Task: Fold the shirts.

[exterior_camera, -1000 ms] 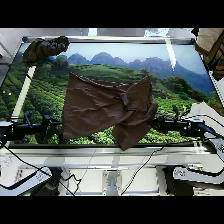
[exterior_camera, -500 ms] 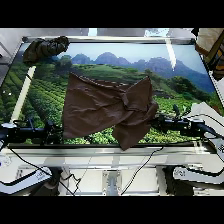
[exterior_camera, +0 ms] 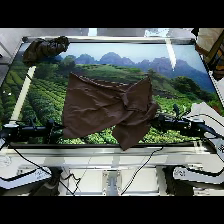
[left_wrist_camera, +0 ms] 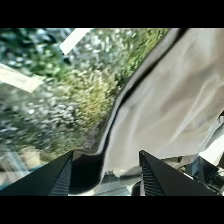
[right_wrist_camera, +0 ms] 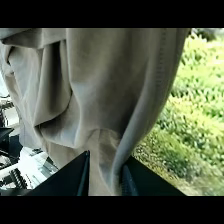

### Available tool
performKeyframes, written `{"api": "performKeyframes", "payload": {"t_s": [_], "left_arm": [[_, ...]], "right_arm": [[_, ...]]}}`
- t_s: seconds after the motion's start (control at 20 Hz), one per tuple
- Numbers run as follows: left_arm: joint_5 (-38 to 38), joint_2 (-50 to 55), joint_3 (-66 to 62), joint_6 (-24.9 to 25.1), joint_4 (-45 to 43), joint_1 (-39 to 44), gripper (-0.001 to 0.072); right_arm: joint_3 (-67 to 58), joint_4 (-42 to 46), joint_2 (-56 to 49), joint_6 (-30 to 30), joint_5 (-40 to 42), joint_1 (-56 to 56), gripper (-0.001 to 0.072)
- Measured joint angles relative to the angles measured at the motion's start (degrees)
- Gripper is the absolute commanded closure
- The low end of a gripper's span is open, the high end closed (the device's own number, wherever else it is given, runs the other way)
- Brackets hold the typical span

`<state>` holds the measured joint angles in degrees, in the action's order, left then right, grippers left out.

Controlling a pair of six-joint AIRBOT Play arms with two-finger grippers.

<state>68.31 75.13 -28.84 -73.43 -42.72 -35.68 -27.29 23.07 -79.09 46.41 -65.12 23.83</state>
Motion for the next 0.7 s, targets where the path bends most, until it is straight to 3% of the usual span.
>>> {"api": "performKeyframes", "payload": {"t_s": [0.05,0.2,0.25,0.55,0.6,0.65,0.7], "left_arm": [[-0.6,0.1,0.0,0.2,0.0,0.0,0.0458],[-1.1,0.3,0.0,0.2,0.2,0.0,0.0543],[-0.9,0.3,0.0,0.2,0.4,0.0,0.0644],[-0.6,0.3,0.0,0.2,0.6,0.0,0.0694],[-0.6,0.3,0.0,0.2,0.7,0.0,0.0694],[-0.6,0.3,0.0,0.2,0.7,0.0,0.0694],[-0.5,0.3,0.0,0.3,0.7,0.0,0.0694]], "right_arm": [[0.0,0.0,0.0,0.0,0.0,0.0,0.0469],[0.0,0.0,0.0,0.0,0.0,0.0,0.0469],[0.0,0.0,0.0,0.0,0.1,0.0,0.0469],[0.0,0.0,0.0,0.0,0.1,0.0,0.047],[0.0,0.0,0.0,0.0,0.1,0.0,0.0488],[0.0,0.0,0.0,0.0,0.1,0.0,0.0624],[0.0,0.0,0.0,0.0,0.0,0.0,0.0689]]}}
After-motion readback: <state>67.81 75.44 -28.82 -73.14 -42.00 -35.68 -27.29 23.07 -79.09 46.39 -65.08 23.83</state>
